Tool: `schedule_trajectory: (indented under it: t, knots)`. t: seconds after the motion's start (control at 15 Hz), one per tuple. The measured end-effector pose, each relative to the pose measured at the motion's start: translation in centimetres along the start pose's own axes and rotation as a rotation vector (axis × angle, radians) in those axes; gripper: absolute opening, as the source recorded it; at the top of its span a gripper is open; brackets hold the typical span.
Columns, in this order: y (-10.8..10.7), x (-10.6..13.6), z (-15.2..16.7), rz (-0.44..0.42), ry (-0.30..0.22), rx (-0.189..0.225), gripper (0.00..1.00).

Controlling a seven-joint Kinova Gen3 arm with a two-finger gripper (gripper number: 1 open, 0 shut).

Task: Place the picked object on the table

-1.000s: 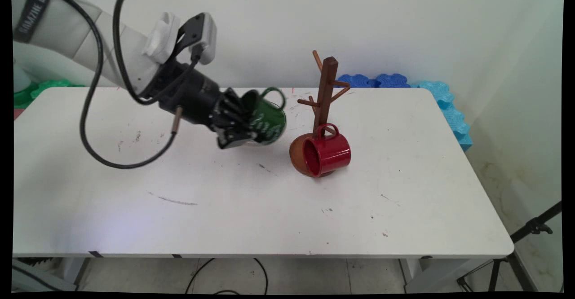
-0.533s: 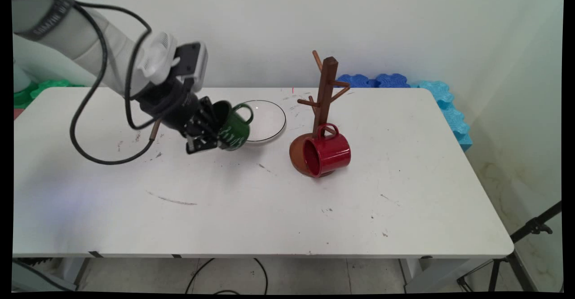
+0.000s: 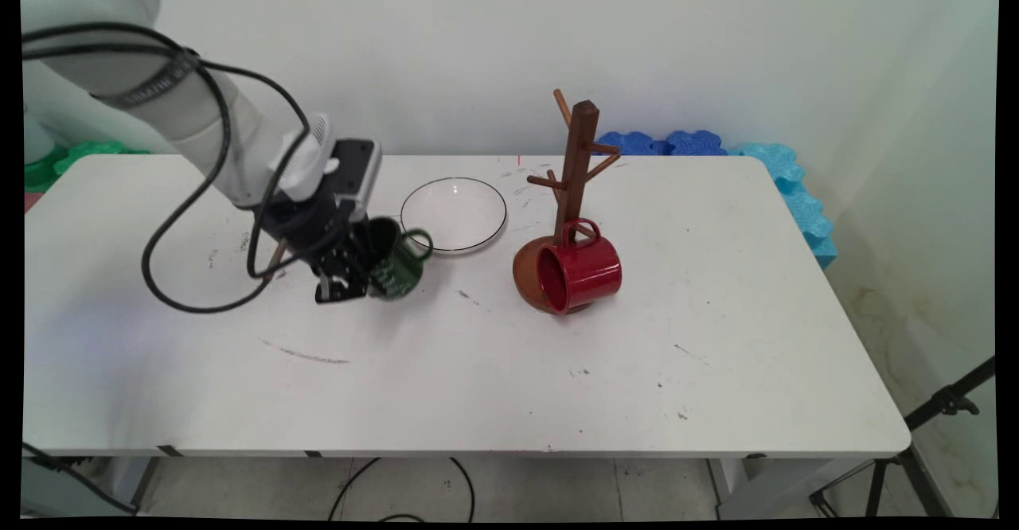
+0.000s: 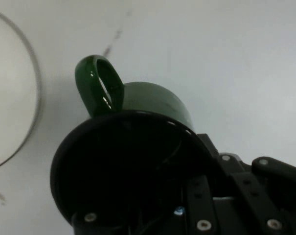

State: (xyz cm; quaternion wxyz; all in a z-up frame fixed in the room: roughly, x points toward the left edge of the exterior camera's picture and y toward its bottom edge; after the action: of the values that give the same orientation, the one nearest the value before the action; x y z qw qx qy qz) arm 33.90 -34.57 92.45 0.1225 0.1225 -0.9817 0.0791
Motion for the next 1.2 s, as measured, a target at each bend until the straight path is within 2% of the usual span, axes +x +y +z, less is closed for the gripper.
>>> schedule_trajectory:
  t: [0.33, 0.6, 1.2]
  knots:
    - [1.2, 0.5, 1.4, 0.041, -0.046, -0.068, 0.0]
    - [2.0, 0.7, 2.4, 0.061, -0.067, -0.101, 0.0]
    - [2.9, 1.0, 4.8, 0.079, -0.094, -0.128, 0.0]
